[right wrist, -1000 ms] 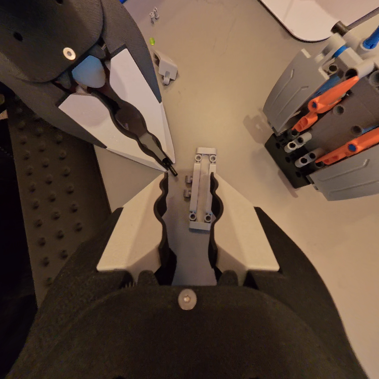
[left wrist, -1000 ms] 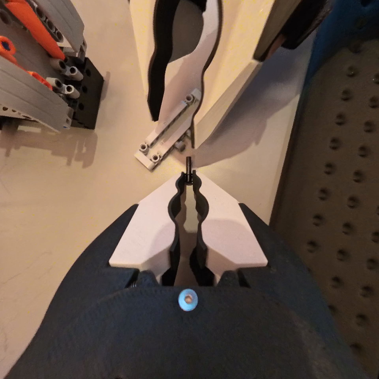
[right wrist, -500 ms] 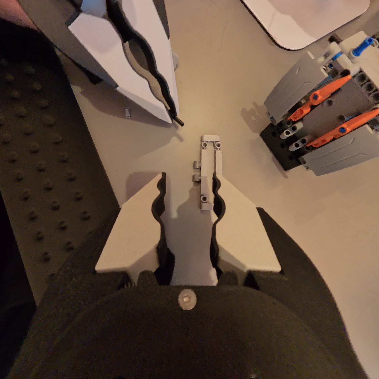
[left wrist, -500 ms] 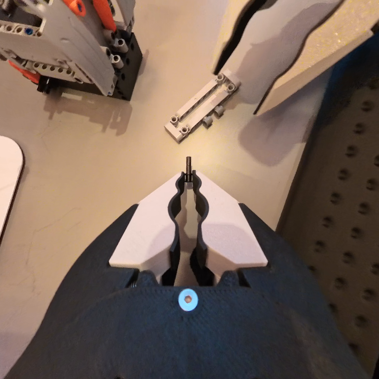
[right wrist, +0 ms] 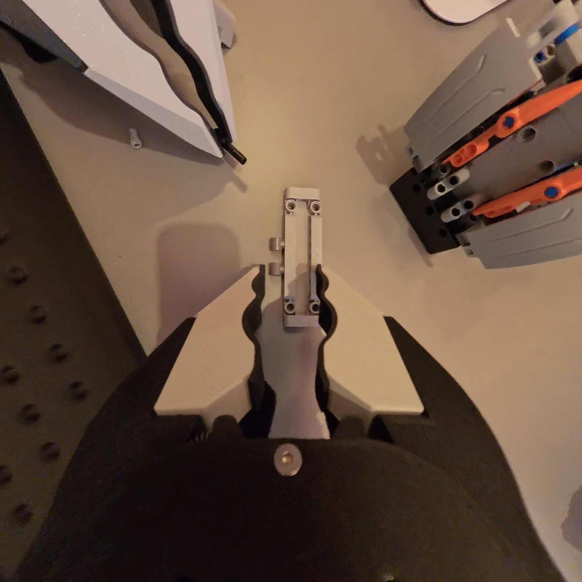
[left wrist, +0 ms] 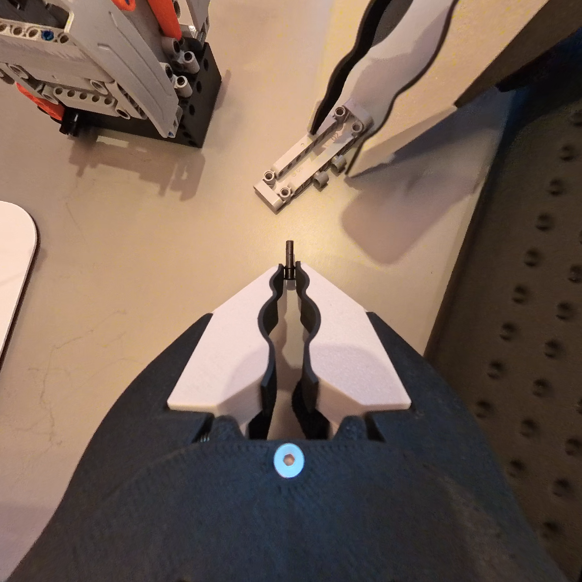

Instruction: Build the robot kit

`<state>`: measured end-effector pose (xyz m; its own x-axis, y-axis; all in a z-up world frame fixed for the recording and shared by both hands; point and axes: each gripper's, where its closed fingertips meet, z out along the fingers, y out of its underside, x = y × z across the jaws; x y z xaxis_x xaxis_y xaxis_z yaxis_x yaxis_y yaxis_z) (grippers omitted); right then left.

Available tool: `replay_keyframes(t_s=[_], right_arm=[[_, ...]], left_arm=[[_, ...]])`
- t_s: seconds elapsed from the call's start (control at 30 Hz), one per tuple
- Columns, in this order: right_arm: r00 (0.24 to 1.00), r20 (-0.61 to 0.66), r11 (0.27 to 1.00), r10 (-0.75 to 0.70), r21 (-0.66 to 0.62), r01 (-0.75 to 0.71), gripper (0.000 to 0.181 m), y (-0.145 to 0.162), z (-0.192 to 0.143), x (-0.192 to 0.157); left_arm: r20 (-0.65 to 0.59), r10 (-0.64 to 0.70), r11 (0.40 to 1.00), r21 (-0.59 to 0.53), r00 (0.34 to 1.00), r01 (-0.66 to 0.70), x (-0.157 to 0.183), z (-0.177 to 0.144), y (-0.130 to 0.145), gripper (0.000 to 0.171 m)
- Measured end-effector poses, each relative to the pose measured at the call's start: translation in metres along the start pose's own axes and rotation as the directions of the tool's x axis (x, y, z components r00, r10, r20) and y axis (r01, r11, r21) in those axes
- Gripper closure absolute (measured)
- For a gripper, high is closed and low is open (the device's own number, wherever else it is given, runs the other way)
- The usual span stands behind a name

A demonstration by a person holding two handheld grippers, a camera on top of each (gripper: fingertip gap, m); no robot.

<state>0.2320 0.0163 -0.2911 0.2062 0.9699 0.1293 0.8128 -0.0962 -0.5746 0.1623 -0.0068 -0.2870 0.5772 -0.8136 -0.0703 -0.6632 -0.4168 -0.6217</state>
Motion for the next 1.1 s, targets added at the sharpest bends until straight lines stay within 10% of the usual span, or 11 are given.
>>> replay_keyframes(t_s=[0.7,1.1], right_arm=[[0.916,0.317,0.959,0.246,0.054,-0.277,0.169,-0.008,-0.005,-0.002],[0.541,0.703,0.785,0.462,-0.042,-0.618,0.169,-0.034,-0.019,-0.026]], left_arm=[[-0.021,0.040,0.999,0.013,0.999,-0.040,0.009,0.007,-0.010,0.167],[-0.025,0.059,0.997,0.047,0.998,-0.058,0.014,0.012,-0.020,0.167]])
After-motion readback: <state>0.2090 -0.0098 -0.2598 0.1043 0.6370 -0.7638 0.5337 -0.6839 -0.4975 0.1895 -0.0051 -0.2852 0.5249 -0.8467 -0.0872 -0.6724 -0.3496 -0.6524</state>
